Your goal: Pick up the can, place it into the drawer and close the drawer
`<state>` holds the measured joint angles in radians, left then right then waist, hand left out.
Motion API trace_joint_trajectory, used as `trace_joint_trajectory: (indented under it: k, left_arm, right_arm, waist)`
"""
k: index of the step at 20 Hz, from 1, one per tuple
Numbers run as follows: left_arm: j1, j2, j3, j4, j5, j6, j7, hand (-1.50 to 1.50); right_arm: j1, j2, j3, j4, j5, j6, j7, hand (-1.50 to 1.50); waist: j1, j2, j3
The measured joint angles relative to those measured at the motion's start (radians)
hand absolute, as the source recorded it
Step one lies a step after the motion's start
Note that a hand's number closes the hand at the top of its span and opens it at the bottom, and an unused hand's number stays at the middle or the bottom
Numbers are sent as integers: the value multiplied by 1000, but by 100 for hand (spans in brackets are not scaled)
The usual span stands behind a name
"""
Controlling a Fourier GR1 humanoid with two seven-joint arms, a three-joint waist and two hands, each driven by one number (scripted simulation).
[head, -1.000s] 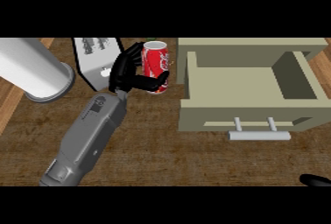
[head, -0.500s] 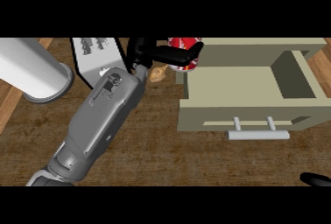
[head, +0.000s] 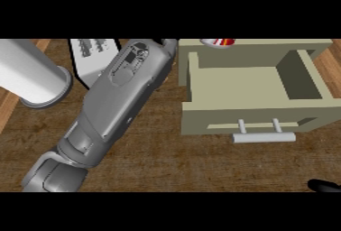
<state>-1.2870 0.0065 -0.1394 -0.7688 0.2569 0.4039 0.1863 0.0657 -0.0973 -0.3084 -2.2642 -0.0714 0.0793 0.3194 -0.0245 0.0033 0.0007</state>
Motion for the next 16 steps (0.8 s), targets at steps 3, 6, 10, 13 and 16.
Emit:
trace_joint_trajectory:
  k: [3,6,10,13,16]
  left_arm:
    - [-77,-3,-10,86,23,19,-7,150]
    - [-141,-5,-18,158,42,25,-4,150]
    - [-207,-6,-45,240,78,42,-14,150]
    - [-237,-6,-81,284,115,59,-22,150]
    - [-260,-6,-111,327,138,79,-41,150]
  right_arm:
    - [-23,-12,-6,3,-5,-4,17,-150]
    - [-14,-1,3,-9,3,-9,14,-150]
    - [-32,-17,-6,-8,-20,-2,32,-150]
    - [-73,-33,-7,12,-16,-13,51,-150]
    - [-77,-41,-12,16,-23,-6,49,-150]
  waist:
    - [-11,3,0]
    - [-18,5,0]
    - [-30,7,1]
    - [-38,10,1]
    - [-49,12,2]
